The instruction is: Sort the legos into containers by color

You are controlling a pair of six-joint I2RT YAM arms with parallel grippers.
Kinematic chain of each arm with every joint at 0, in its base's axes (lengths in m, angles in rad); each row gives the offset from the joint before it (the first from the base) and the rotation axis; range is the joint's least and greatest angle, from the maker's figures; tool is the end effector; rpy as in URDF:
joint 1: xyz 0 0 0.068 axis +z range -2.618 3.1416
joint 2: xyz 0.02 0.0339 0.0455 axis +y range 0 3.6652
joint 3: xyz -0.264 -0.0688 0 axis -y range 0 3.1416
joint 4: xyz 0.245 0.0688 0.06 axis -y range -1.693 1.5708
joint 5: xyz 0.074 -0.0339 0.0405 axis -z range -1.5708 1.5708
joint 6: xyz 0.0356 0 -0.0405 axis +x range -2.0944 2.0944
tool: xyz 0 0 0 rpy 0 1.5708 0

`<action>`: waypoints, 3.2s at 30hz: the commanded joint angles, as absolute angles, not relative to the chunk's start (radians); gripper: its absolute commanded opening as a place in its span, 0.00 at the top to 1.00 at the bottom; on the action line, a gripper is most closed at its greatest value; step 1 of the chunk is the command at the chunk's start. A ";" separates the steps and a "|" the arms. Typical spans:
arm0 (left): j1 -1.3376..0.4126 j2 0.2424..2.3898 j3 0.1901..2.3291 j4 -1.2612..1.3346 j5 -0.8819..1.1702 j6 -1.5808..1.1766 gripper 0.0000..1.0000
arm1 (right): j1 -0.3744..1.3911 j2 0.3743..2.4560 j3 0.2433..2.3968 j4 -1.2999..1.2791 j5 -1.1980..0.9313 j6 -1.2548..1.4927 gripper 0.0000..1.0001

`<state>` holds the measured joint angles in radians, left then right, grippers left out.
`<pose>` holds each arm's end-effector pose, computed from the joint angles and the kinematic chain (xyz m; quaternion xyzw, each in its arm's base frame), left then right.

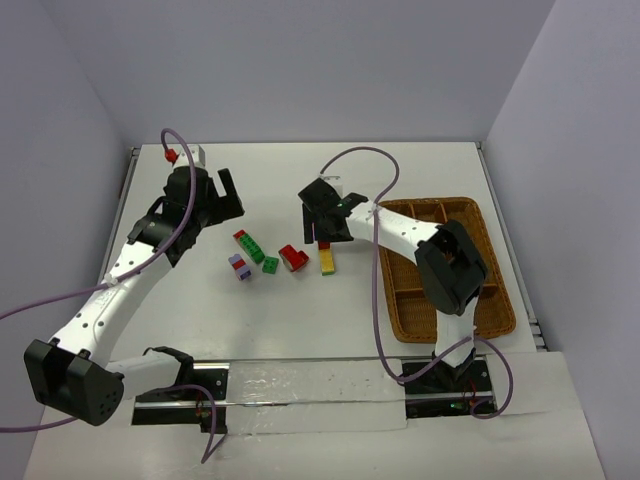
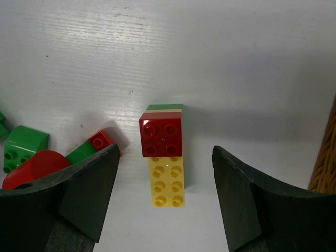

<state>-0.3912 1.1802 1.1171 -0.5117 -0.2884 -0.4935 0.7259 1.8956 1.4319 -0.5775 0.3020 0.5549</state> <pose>0.2429 -0.0892 0.3433 -0.1130 0.8648 -0.0883 0.4813 0.3098 0.2608 0.2146 -0.0423 0.9540 0.0382 0.2942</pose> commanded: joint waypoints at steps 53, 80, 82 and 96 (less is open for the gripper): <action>-0.395 1.165 1.112 -0.475 -0.263 -0.483 0.01 | 0.721 1.961 1.508 -0.549 0.336 0.545 0.79; -0.136 1.290 0.871 0.420 1.036 -0.986 0.08 | 0.443 1.455 1.171 0.119 -0.726 0.750 1.00; -0.152 1.292 0.867 0.436 1.028 -0.992 0.08 | 0.444 1.466 1.170 0.155 -0.736 0.781 1.00; -0.280 1.358 0.804 0.745 0.963 -1.203 0.06 | 0.446 1.485 1.184 0.227 -0.741 0.867 1.00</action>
